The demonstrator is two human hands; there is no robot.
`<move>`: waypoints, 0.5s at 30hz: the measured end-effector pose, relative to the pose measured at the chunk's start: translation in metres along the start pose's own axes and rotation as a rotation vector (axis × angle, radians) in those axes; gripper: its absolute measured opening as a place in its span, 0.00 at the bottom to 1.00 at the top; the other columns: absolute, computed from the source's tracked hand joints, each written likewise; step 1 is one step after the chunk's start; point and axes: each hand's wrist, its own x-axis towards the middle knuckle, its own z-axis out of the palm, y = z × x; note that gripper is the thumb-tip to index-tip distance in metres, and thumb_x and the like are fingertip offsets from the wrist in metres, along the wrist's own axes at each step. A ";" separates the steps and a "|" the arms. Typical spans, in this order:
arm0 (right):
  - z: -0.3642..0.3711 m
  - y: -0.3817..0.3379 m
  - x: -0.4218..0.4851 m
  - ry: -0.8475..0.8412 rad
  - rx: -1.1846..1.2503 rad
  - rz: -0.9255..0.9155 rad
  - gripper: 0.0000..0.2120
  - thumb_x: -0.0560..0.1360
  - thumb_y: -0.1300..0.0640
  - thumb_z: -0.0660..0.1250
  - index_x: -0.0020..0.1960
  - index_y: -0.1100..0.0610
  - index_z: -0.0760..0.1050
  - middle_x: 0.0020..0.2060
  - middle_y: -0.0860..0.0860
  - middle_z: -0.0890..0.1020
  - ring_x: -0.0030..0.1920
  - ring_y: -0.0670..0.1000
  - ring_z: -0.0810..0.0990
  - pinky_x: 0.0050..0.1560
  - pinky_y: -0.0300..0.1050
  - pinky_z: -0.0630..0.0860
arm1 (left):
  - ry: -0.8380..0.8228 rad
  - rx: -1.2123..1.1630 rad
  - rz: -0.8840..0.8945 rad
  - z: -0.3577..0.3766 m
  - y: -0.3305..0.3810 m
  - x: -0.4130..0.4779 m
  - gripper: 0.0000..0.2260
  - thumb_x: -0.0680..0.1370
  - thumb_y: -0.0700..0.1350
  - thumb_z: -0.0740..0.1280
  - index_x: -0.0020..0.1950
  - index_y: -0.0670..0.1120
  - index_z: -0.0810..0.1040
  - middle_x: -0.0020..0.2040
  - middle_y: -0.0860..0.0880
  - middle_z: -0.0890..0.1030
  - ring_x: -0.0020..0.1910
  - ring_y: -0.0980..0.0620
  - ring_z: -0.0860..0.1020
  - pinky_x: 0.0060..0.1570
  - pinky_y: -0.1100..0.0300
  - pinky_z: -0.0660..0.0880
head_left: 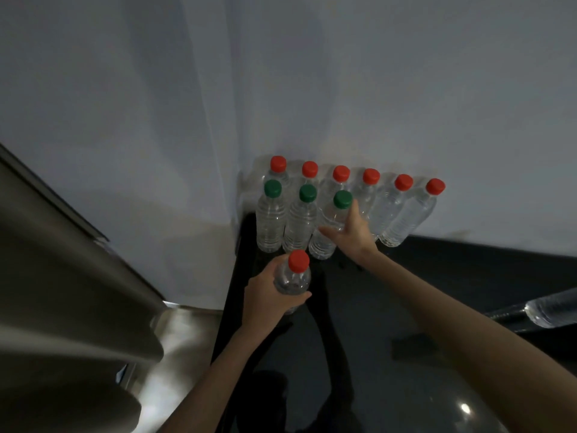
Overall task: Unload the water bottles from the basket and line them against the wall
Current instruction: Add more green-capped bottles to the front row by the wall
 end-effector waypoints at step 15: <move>0.005 -0.001 -0.014 0.229 -0.046 0.026 0.37 0.68 0.60 0.76 0.68 0.64 0.57 0.64 0.61 0.64 0.65 0.58 0.66 0.67 0.53 0.68 | -0.154 -0.124 -0.057 -0.002 -0.013 -0.013 0.34 0.71 0.42 0.77 0.70 0.61 0.65 0.59 0.68 0.75 0.57 0.76 0.72 0.56 0.79 0.68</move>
